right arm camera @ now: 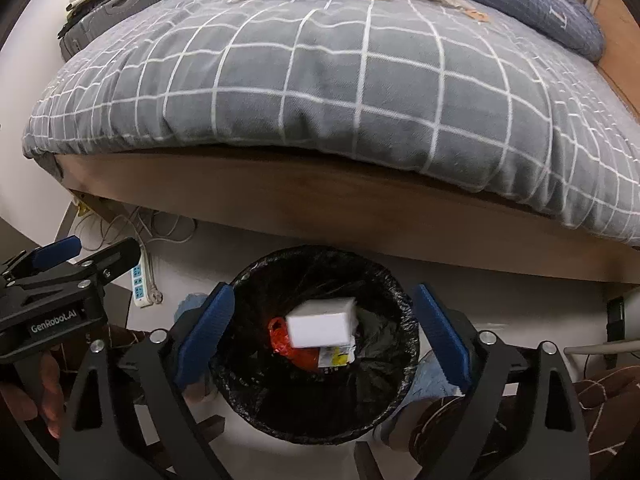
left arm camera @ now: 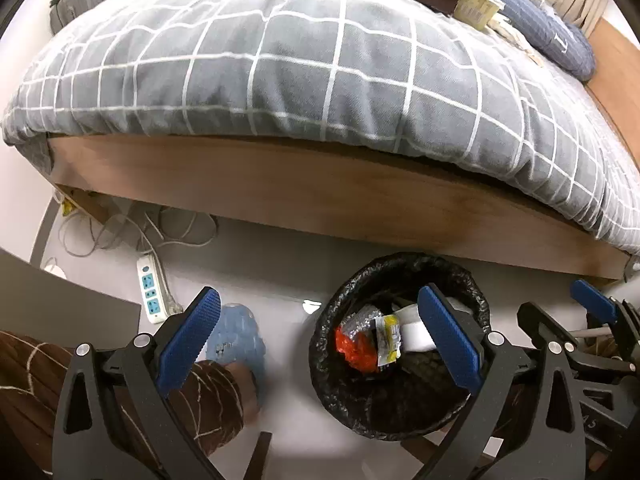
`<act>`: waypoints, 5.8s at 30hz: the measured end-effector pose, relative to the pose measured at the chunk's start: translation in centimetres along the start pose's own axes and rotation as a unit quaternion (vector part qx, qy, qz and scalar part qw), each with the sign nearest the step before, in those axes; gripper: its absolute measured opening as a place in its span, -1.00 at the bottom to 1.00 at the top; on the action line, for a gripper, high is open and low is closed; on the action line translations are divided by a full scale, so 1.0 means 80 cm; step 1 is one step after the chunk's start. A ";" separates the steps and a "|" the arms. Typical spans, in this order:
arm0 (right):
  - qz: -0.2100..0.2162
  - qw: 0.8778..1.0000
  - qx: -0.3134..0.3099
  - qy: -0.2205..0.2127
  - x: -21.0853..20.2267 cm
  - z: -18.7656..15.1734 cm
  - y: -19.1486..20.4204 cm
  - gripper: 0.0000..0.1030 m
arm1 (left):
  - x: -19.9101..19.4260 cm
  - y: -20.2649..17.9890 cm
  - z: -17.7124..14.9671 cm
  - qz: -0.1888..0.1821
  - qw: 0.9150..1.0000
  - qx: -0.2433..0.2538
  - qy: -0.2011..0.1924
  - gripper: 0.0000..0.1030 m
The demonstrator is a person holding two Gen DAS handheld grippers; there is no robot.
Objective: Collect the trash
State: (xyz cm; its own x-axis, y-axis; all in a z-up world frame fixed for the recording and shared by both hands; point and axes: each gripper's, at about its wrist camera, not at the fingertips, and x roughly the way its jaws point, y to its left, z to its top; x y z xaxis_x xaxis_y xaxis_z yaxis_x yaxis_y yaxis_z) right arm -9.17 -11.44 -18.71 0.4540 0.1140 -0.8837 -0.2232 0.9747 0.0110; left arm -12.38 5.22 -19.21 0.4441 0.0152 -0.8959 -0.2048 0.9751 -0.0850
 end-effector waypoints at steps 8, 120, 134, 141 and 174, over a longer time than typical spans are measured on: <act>-0.016 0.999 0.008 -0.044 -0.032 0.015 -0.013 0.85 | -0.021 -0.012 0.014 -0.003 1.000 0.013 -0.028 0.89; -0.003 0.974 -0.014 -0.227 -0.012 0.393 -0.085 0.64 | -0.005 -0.046 0.377 -0.015 0.988 0.060 -0.144 -0.09; -0.006 0.975 -0.008 -0.222 -0.050 0.349 -0.086 0.64 | -0.038 -0.053 0.338 -0.026 0.987 0.062 -0.149 -0.09; -0.005 0.973 -0.011 -0.229 -0.075 0.330 -0.080 0.64 | -0.053 -0.057 0.315 -0.030 0.987 0.060 -0.147 -0.09; 0.000 0.975 -0.002 -0.220 -0.134 0.221 -0.064 0.64 | -0.095 -0.069 0.210 -0.050 0.988 0.060 -0.133 -0.09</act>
State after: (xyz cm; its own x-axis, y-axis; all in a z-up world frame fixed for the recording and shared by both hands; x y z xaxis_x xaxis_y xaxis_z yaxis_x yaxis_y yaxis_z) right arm 2.37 -14.28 -1.01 0.7804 0.1863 -0.5969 -0.2264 0.9740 0.0079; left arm 0.03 3.43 -4.57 0.6733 -0.0397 -0.7383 -0.0515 0.9936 -0.1004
